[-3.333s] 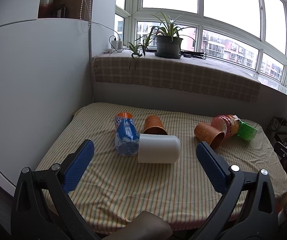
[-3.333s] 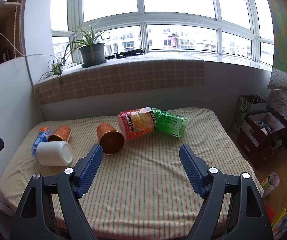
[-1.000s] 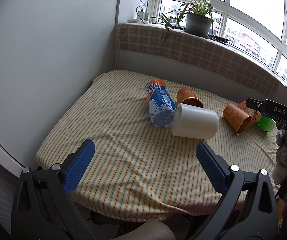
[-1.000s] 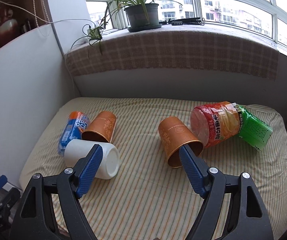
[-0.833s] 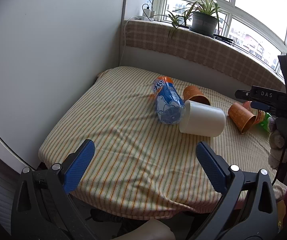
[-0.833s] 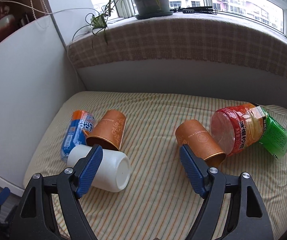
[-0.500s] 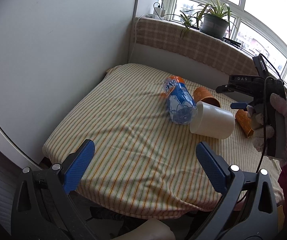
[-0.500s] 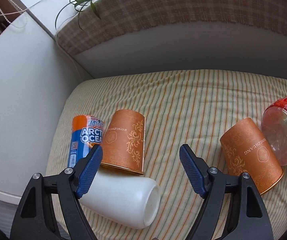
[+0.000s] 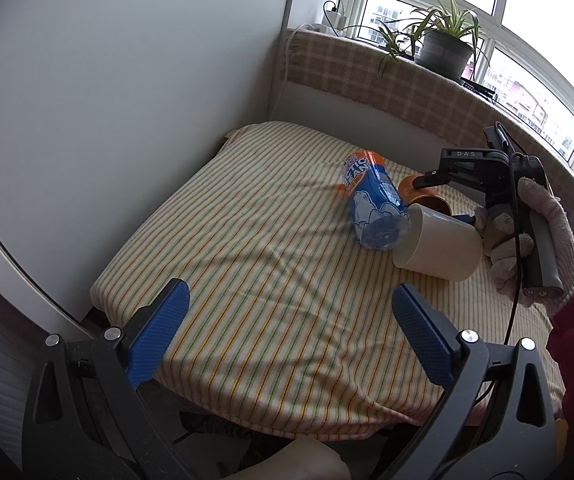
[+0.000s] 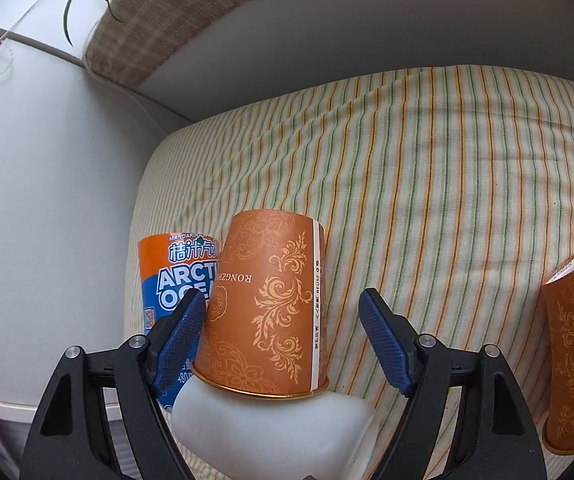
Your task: Flip cup upright
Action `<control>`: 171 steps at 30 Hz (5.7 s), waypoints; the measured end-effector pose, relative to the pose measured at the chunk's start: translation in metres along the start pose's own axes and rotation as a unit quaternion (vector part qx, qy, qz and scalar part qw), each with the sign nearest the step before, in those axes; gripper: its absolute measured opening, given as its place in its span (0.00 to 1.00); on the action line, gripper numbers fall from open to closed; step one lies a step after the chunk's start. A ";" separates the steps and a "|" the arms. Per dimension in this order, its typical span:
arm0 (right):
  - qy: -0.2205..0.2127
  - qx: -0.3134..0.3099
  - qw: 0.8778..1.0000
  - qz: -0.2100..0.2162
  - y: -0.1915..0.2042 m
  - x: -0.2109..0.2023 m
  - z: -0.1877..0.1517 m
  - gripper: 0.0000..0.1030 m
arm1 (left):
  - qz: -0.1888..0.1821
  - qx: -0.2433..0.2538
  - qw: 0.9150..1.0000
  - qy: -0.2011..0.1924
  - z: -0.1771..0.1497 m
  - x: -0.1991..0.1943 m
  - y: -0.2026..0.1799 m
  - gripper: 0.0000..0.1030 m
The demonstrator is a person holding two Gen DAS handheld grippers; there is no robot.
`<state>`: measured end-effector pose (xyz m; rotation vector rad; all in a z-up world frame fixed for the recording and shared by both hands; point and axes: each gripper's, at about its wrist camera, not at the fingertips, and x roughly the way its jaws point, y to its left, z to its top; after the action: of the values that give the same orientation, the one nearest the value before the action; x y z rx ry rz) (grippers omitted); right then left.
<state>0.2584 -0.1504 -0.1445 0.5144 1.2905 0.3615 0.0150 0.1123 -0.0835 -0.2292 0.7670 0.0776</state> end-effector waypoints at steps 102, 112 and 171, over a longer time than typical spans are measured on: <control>-0.209 -0.084 0.974 -0.009 -0.201 -0.253 -0.297 0.65 | -0.170 0.751 0.627 0.118 -0.084 0.047 -0.317 0.93; -0.216 -0.050 0.975 -0.004 -0.215 -0.257 -0.305 0.65 | -0.144 0.802 0.565 0.126 -0.107 0.076 -0.334 0.93; -0.184 -0.080 0.979 -0.027 -0.170 -0.217 -0.275 0.65 | -0.263 0.325 0.905 0.076 -0.055 0.110 -0.256 0.60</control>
<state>-0.0668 -0.3626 -0.1140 0.3863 0.9059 0.3043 0.0960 -0.1513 -0.1527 0.2045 0.8223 -0.7119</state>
